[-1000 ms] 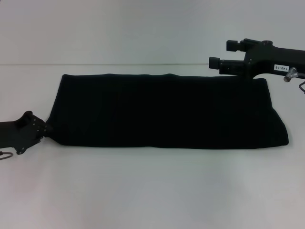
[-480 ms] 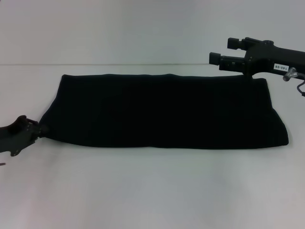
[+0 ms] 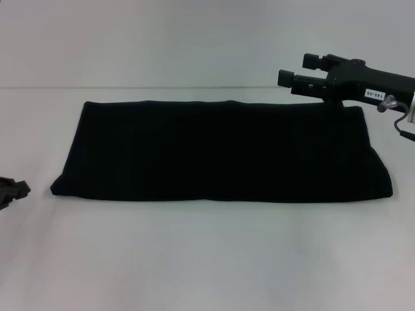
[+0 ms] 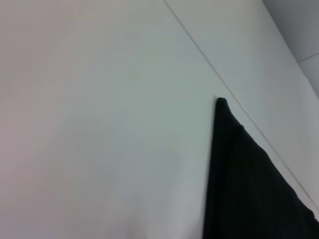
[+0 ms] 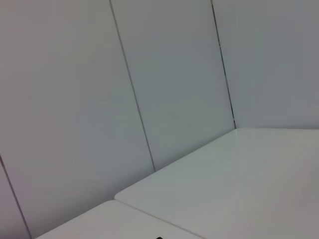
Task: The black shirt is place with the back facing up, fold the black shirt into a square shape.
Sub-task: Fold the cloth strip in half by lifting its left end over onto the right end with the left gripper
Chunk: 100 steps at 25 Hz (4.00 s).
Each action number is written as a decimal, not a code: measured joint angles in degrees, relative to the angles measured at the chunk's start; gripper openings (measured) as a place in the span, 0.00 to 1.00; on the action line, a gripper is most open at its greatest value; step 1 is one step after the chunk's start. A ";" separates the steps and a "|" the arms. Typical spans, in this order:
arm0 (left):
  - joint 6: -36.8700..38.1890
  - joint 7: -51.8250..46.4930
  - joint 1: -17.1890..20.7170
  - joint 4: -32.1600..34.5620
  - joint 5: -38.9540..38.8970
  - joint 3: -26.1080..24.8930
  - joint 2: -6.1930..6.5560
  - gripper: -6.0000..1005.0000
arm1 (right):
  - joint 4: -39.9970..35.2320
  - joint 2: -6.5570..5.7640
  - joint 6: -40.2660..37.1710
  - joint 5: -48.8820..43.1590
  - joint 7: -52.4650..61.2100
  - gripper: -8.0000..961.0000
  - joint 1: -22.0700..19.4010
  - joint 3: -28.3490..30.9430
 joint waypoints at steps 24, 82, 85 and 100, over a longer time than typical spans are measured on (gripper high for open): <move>4.66 -8.76 -2.30 -5.50 0.27 1.98 -0.10 0.48 | 1.49 -0.83 0.42 0.44 -1.57 0.95 -1.68 0.07; -7.61 -9.47 -5.87 -8.50 0.14 2.62 -0.30 0.32 | 1.16 -1.72 -0.41 1.15 -1.88 0.95 -1.59 0.16; -7.84 -9.48 -5.87 -8.50 0.23 2.64 -0.28 0.24 | 1.16 -1.73 -0.41 1.15 -2.00 0.95 -1.52 0.16; -7.45 -4.42 -4.88 -7.73 -0.17 2.53 -0.25 0.03 | 1.46 -1.35 0.11 1.19 -2.17 0.95 -1.51 0.16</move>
